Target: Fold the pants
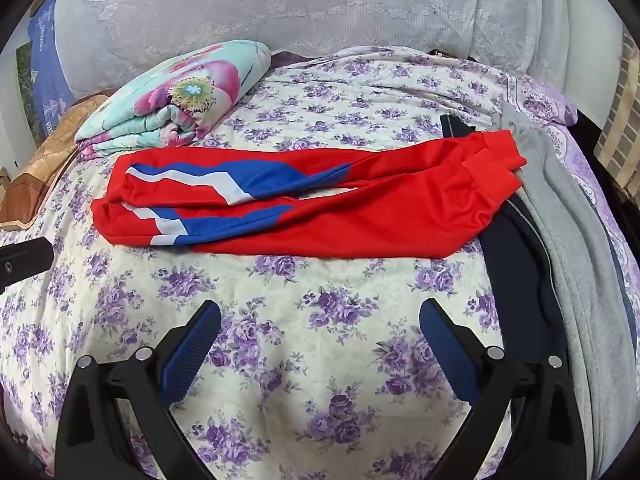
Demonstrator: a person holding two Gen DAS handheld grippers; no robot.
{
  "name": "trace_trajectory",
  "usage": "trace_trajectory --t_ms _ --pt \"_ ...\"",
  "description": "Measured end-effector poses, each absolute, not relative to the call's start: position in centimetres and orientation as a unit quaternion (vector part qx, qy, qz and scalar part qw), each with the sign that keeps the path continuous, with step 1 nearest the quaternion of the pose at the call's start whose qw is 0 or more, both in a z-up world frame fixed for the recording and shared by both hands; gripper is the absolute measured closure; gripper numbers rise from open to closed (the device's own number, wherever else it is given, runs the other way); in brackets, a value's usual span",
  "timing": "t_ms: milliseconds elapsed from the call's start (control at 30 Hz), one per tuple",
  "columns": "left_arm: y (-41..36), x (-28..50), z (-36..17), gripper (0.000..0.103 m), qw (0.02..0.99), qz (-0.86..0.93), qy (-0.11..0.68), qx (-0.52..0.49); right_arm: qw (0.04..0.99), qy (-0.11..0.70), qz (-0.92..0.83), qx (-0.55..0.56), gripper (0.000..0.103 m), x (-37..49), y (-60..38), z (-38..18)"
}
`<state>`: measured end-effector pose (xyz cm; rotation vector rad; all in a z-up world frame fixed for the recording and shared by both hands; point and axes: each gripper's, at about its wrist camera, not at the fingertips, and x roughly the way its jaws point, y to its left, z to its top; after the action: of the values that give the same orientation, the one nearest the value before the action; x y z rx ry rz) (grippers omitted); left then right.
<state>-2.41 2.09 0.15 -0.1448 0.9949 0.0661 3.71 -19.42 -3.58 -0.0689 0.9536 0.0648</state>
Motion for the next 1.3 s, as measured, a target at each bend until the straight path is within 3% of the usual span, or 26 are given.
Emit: trace_trajectory --t_ms 1300 --pt "1.7 -2.75 -0.39 0.005 0.872 0.032 0.485 -0.064 0.886 0.461 0.033 -0.028 0.003 3.61 -19.65 -4.08"
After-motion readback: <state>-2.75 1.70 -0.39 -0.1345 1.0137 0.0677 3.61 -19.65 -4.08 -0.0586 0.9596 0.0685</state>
